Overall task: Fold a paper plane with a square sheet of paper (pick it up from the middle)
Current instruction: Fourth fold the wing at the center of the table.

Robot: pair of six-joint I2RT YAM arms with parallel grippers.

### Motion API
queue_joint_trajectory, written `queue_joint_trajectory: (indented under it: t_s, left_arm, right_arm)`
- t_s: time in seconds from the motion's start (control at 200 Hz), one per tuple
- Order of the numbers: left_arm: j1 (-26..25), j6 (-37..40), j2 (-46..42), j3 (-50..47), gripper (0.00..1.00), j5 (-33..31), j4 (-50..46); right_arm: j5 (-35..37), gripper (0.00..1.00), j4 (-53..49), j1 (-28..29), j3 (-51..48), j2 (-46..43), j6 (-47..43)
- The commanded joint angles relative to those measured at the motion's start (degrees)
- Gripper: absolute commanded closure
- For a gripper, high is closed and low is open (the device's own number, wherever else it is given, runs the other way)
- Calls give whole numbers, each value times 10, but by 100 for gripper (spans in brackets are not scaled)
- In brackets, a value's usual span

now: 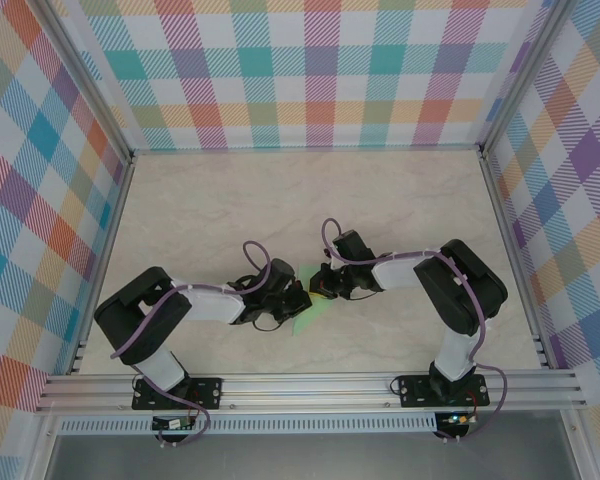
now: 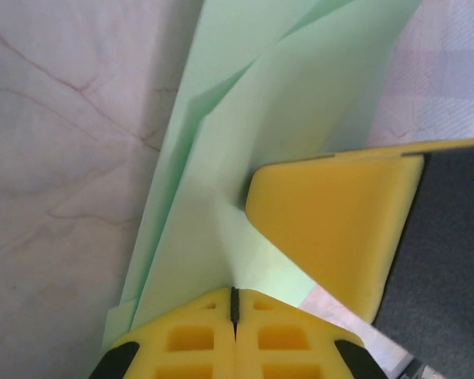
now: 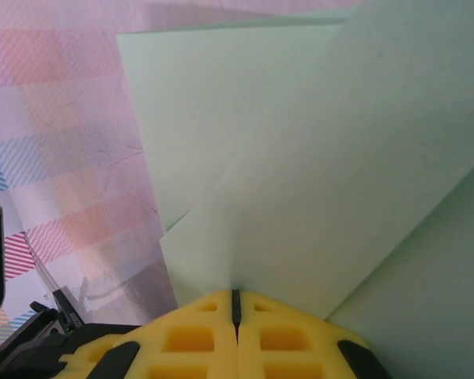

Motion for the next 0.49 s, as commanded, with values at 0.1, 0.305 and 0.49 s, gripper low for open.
queue_joint_trajectory:
  t_s: [0.1, 0.305, 0.49]
  left_arm:
    - [-28, 45, -27, -24, 100, 29, -131]
    - [-27, 43, -50, -46, 100, 16, -148]
    - [-27, 38, -63, -58, 100, 6, -153]
  right_arm:
    - [69, 95, -69, 0, -16, 29, 1]
    - [71, 95, -69, 0, -17, 27, 1]
    - [72, 95, -70, 0, -19, 28, 2]
